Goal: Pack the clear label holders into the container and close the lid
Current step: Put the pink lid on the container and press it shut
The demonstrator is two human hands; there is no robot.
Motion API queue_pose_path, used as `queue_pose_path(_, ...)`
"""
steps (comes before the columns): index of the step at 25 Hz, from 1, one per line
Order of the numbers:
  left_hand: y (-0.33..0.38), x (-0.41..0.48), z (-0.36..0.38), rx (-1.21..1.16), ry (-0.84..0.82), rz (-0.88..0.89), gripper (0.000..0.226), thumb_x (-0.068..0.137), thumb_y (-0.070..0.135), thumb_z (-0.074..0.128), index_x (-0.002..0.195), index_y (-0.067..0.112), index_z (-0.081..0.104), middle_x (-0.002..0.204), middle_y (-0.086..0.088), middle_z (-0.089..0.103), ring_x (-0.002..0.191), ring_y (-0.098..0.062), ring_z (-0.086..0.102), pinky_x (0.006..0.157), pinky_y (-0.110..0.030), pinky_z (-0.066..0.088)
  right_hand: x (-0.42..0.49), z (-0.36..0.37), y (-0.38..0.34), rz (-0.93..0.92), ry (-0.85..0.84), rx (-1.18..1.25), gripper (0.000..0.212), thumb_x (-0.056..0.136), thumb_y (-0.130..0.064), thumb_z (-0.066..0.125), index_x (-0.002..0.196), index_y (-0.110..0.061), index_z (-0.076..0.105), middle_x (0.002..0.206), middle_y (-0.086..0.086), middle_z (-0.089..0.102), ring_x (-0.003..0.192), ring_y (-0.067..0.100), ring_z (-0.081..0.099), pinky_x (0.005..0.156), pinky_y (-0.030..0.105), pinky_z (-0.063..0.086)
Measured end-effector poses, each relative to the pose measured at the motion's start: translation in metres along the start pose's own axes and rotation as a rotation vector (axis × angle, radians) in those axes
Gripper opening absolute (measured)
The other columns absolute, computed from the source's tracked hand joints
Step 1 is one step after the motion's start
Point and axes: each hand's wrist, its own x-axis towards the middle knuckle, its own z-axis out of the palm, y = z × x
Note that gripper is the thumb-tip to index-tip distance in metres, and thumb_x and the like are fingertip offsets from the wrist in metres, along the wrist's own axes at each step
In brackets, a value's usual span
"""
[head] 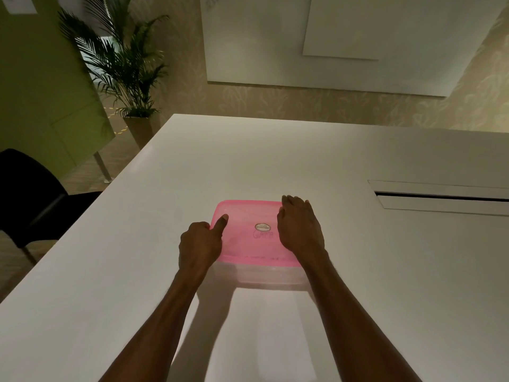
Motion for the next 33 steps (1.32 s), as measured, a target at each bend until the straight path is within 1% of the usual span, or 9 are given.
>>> queue_pose_path(3, -0.003, 0.000, 0.002, -0.012, 0.002, -0.013, 0.070, 0.092, 0.066, 0.056, 0.059, 0.008, 0.036, 0.058, 0.000, 0.041, 0.057, -0.024, 0.042, 0.059, -0.034, 0.033, 0.001, 0.002, 0.001, -0.007, 0.012, 0.005, 0.044, 0.106, -0.011, 0.038, 0.146, 0.000, 0.050, 0.154, 0.015, 0.048, 0.145, 0.033, 0.040, 0.128, 0.047, 0.020)
queue_pose_path(9, -0.006, -0.002, 0.006, -0.033, 0.051, 0.008, 0.066, 0.090, 0.068, 0.056, 0.056, 0.019, 0.027, 0.049, 0.004, 0.033, 0.049, -0.022, 0.038, 0.051, -0.031, 0.028, 0.003, 0.004, 0.002, 0.016, 0.006, 0.023, 0.047, 0.109, -0.017, 0.031, 0.153, -0.003, 0.039, 0.155, 0.013, 0.046, 0.148, 0.030, 0.037, 0.129, 0.045, 0.018)
queue_pose_path(13, -0.005, -0.003, 0.006, -0.022, 0.065, 0.011, 0.066, 0.092, 0.066, 0.056, 0.054, 0.020, 0.027, 0.047, 0.005, 0.032, 0.047, -0.021, 0.038, 0.050, -0.030, 0.027, 0.006, 0.004, 0.002, 0.023, -0.020, 0.033, 0.045, 0.107, -0.016, 0.036, 0.149, -0.002, 0.044, 0.150, 0.015, 0.049, 0.144, 0.032, 0.041, 0.127, 0.046, 0.023)
queue_pose_path(19, 0.000, -0.009, 0.002, 0.017, 0.073, 0.047, 0.061, 0.097, 0.064, 0.047, 0.057, 0.018, 0.039, 0.057, -0.005, 0.049, 0.058, -0.026, 0.049, 0.056, -0.033, 0.037, 0.003, 0.006, 0.002, 0.011, 0.027, 0.034, 0.046, 0.108, -0.019, 0.034, 0.150, -0.003, 0.044, 0.147, 0.013, 0.053, 0.142, 0.030, 0.044, 0.127, 0.044, 0.024)
queue_pose_path(21, 0.000, -0.009, 0.002, 0.055, 0.038, 0.008, 0.063, 0.097, 0.066, 0.043, 0.066, 0.012, 0.051, 0.075, -0.018, 0.064, 0.069, -0.033, 0.058, 0.061, -0.033, 0.040, 0.004, 0.006, 0.003, 0.028, 0.015, 0.063, 0.044, 0.108, -0.020, 0.033, 0.148, -0.005, 0.046, 0.146, 0.011, 0.055, 0.140, 0.028, 0.046, 0.126, 0.043, 0.025)
queue_pose_path(23, 0.000, -0.009, 0.002, 0.121, 0.030, 0.000, 0.066, 0.098, 0.067, 0.039, 0.081, 0.007, 0.061, 0.091, -0.017, 0.071, 0.084, -0.036, 0.066, 0.069, -0.035, 0.047, 0.004, 0.006, 0.003, 0.030, 0.036, 0.075, 0.041, 0.108, -0.020, 0.033, 0.143, -0.007, 0.052, 0.144, 0.010, 0.057, 0.139, 0.027, 0.048, 0.124, 0.042, 0.026)
queue_pose_path(25, 0.004, -0.013, 0.001, 0.234, 0.056, 0.016, 0.062, 0.099, 0.066, 0.034, 0.091, 0.011, 0.062, 0.098, -0.012, 0.071, 0.091, -0.035, 0.067, 0.076, -0.037, 0.049, 0.003, 0.002, 0.001, 0.034, 0.049, 0.121, 0.040, 0.108, -0.023, 0.038, 0.141, -0.010, 0.055, 0.145, 0.009, 0.059, 0.139, 0.026, 0.049, 0.124, 0.041, 0.026)
queue_pose_path(28, 0.012, -0.015, 0.000, 0.421, 0.076, 0.085, 0.054, 0.103, 0.054, 0.031, 0.116, 0.010, 0.061, 0.113, -0.012, 0.069, 0.102, -0.036, 0.067, 0.077, -0.037, 0.044, 0.002, -0.005, 0.001, 0.039, 0.054, 0.240, 0.043, 0.108, -0.032, 0.044, 0.145, -0.012, 0.055, 0.148, 0.006, 0.059, 0.140, 0.024, 0.050, 0.125, 0.039, 0.026)
queue_pose_path(33, 0.029, 0.000, 0.004, 0.456, 0.009, 0.182, 0.041, 0.104, 0.041, 0.036, 0.127, 0.010, 0.051, 0.123, -0.015, 0.059, 0.109, -0.038, 0.063, 0.079, -0.040, 0.041, 0.017, -0.022, 0.027, 0.184, -0.003, 0.369, 0.039, 0.106, -0.035, 0.050, 0.130, -0.007, 0.064, 0.132, 0.013, 0.066, 0.126, 0.032, 0.058, 0.108, 0.040, 0.044)
